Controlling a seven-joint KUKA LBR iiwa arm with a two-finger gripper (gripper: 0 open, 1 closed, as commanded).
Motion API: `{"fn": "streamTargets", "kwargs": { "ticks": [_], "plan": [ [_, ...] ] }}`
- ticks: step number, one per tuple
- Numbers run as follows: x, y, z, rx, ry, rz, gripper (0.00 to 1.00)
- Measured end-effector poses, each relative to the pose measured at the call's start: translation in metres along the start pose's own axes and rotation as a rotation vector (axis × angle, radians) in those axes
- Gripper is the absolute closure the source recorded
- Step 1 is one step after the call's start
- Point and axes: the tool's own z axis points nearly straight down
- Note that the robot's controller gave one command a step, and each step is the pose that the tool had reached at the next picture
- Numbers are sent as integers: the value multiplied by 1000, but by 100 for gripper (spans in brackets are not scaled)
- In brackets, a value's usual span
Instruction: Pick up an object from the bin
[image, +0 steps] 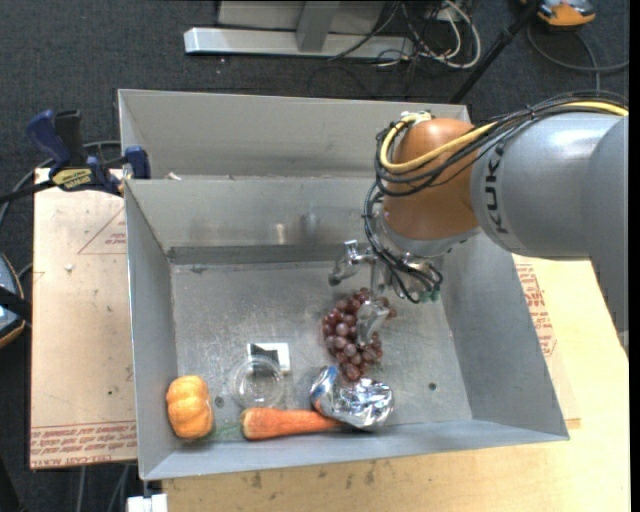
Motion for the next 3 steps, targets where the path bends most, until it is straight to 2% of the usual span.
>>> {"fn": "streamTargets", "kwargs": {
  "ticks": [1,2,3],
  "plan": [
    [-6,-13,23,-3,3,-137,0],
    [-10,-20,27,-2,8,-46,0],
    [-15,-28,30,5,-8,-374,0]
  ]
}}
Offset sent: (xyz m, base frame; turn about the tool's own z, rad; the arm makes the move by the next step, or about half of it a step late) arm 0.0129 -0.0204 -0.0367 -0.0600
